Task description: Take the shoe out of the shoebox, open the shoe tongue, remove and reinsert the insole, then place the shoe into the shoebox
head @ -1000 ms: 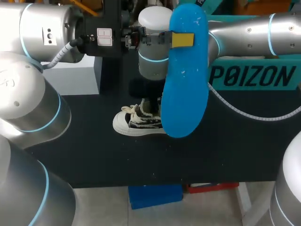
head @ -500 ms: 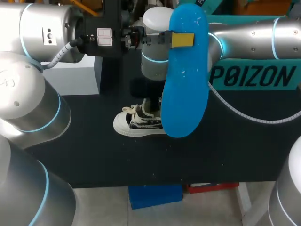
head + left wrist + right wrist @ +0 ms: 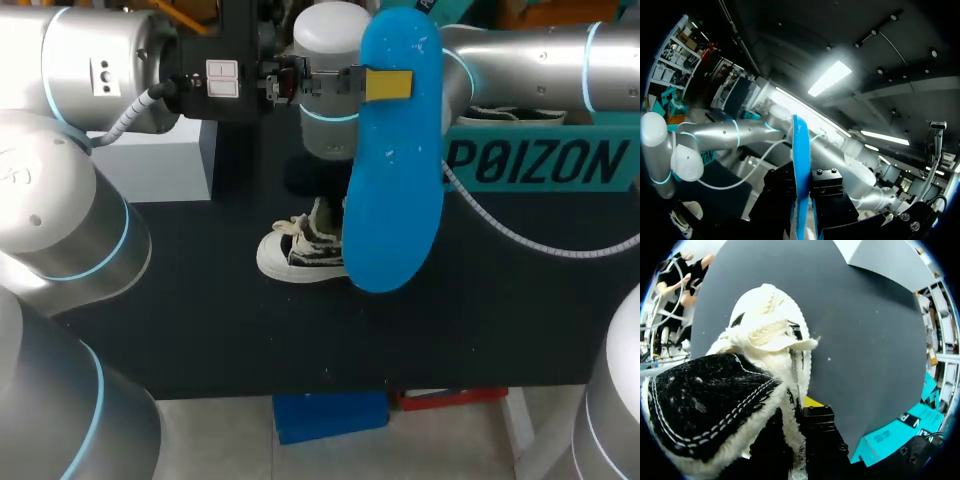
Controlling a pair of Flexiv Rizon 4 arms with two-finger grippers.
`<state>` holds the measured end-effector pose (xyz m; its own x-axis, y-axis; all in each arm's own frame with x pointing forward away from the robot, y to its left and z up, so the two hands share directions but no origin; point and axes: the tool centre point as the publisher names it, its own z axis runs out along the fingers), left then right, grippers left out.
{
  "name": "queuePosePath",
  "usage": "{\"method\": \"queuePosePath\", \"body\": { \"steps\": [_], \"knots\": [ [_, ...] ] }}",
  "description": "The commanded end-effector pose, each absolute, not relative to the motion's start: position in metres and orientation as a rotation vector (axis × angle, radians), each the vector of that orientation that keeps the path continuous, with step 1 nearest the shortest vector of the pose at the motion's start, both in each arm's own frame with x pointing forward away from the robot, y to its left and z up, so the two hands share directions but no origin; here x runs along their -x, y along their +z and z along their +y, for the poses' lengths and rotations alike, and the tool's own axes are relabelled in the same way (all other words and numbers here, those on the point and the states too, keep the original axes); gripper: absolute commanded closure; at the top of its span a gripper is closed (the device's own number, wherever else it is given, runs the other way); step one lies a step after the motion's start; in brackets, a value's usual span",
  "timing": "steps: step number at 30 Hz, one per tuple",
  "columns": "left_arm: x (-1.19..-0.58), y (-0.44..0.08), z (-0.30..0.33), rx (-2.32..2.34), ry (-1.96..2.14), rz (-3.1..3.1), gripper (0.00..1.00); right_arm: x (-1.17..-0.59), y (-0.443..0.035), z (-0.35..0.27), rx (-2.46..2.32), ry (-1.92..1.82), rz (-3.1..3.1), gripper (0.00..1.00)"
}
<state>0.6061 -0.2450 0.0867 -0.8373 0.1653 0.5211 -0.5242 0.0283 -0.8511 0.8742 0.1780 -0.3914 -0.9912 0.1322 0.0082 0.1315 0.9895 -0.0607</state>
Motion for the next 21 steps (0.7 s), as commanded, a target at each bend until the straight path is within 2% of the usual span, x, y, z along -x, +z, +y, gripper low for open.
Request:
{"method": "queuePosePath", "body": {
  "steps": [1, 12, 21],
  "knots": [
    [-0.605, 0.086, -0.245, -0.369, 1.859, -1.829, 1.0, -0.874, -0.328, 0.161, 0.742, 0.181, -3.048, 1.0],
    [-0.605, 0.086, -0.245, -0.369, 1.859, -1.829, 1.0, -0.879, -0.3, 0.16, 1.794, 0.337, -2.636, 1.0],
    [-0.605, 0.086, -0.245, -0.369, 1.859, -1.829, 1.0, -0.894, -0.301, 0.156, 2.252, 0.47, -2.306, 1.0]
  ]
}}
